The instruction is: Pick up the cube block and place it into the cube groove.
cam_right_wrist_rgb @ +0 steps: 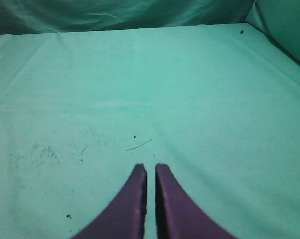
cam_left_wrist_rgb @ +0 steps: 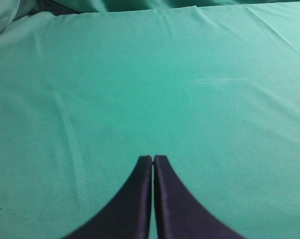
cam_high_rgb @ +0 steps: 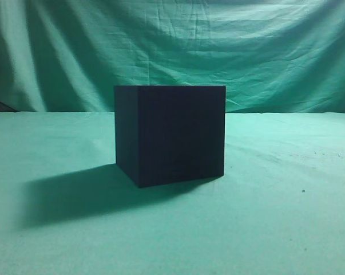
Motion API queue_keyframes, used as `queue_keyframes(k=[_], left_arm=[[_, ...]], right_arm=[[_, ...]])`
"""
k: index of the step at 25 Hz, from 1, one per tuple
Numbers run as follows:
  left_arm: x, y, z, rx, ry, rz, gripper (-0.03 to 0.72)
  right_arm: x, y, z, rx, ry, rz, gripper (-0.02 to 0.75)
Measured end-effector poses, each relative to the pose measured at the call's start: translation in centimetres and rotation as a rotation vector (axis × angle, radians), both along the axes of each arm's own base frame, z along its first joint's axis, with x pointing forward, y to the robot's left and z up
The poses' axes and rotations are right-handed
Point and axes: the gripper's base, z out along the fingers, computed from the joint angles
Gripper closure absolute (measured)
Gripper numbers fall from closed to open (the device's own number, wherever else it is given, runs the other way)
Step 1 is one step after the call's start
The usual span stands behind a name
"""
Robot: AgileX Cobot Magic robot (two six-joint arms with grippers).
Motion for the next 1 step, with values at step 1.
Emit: queue_keyframes(k=[1], left_arm=[[0.0, 0.0, 0.0, 0.0, 0.0, 0.0, 0.688]], right_arm=[[0.0, 0.0, 0.0, 0.0, 0.0, 0.0, 0.738]])
